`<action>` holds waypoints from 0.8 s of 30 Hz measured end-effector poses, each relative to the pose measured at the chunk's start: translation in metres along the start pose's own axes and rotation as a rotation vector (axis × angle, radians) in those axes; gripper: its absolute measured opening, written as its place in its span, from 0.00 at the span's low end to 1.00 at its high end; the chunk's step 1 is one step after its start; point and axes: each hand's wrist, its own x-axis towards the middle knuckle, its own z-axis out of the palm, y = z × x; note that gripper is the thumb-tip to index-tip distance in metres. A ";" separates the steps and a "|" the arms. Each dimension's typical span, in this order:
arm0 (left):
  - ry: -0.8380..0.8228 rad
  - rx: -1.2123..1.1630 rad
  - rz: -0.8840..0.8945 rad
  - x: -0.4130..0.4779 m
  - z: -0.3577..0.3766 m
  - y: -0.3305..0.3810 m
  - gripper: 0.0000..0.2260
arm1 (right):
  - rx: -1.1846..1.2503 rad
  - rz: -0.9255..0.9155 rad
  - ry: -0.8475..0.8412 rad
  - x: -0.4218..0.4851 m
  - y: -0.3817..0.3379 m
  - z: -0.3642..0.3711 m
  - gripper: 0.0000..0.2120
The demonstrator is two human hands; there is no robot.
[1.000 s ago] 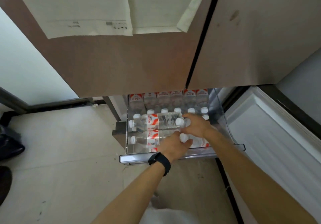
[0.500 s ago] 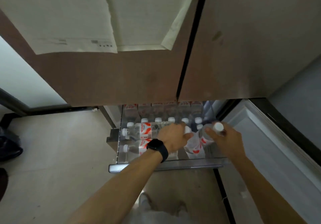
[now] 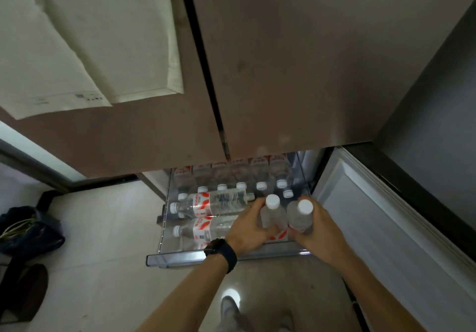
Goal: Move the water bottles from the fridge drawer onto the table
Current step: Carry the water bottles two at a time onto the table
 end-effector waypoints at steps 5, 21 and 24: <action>0.035 -0.082 -0.074 0.002 0.023 0.002 0.37 | 0.020 -0.038 0.007 0.005 0.002 0.001 0.29; 0.451 -0.263 -0.040 -0.043 -0.003 0.015 0.28 | 0.182 0.014 0.118 -0.012 -0.021 -0.009 0.31; 0.626 -0.321 0.004 -0.089 -0.039 0.023 0.28 | 0.218 -0.090 0.168 -0.029 -0.061 -0.011 0.32</action>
